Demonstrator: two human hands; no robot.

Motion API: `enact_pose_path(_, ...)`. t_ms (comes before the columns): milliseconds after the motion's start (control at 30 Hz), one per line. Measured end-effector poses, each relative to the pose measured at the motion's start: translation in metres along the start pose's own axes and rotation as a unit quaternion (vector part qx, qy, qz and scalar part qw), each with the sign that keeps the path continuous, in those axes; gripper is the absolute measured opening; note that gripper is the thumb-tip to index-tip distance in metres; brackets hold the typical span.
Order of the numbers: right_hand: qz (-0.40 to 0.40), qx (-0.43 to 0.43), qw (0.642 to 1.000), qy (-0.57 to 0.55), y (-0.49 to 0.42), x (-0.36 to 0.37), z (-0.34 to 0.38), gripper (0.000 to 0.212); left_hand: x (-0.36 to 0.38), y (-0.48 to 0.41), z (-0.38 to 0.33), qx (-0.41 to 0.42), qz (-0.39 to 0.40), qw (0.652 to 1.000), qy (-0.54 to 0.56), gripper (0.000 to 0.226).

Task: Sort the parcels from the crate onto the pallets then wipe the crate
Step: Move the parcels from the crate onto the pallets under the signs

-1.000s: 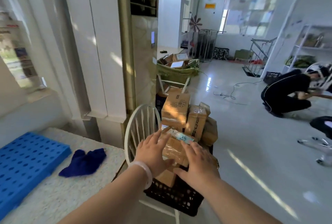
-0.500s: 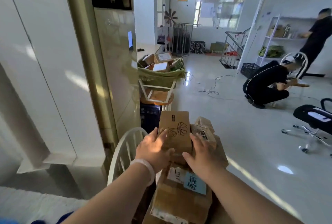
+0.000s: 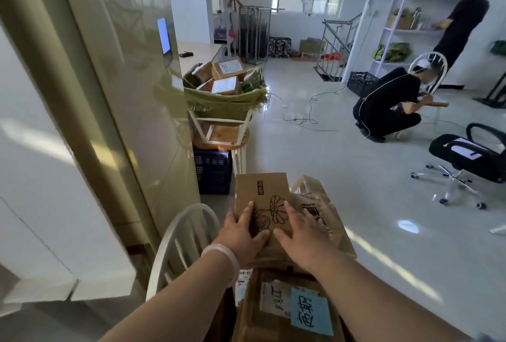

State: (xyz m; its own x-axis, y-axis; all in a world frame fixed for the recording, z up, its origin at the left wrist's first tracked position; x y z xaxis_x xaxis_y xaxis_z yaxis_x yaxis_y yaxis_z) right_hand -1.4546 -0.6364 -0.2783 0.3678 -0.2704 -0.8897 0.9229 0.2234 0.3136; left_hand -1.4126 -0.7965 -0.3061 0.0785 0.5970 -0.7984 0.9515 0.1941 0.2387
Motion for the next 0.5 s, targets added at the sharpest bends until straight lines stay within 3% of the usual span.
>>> enact_pose_path(500, -0.028, -0.021, 0.988, -0.148, 0.030, 0.002, 0.013, 0.084, -0.013, 0.045, -0.002, 0.009, -0.096, 0.991, 0.096, 0.082)
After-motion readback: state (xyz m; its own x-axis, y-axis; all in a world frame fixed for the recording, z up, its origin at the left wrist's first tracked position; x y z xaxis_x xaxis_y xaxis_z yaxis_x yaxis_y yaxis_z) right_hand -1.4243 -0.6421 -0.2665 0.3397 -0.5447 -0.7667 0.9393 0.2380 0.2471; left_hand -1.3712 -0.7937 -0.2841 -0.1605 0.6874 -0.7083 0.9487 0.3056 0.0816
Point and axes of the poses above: each hand's wrist, its own y-axis away from the middle knuckle, its own x-axis out of the palm, z = x × y, the point moved 2 cm from there along -y, towards the middle knuckle, and after that the axes turned 7 degrees about x, right-handed, at the moved point
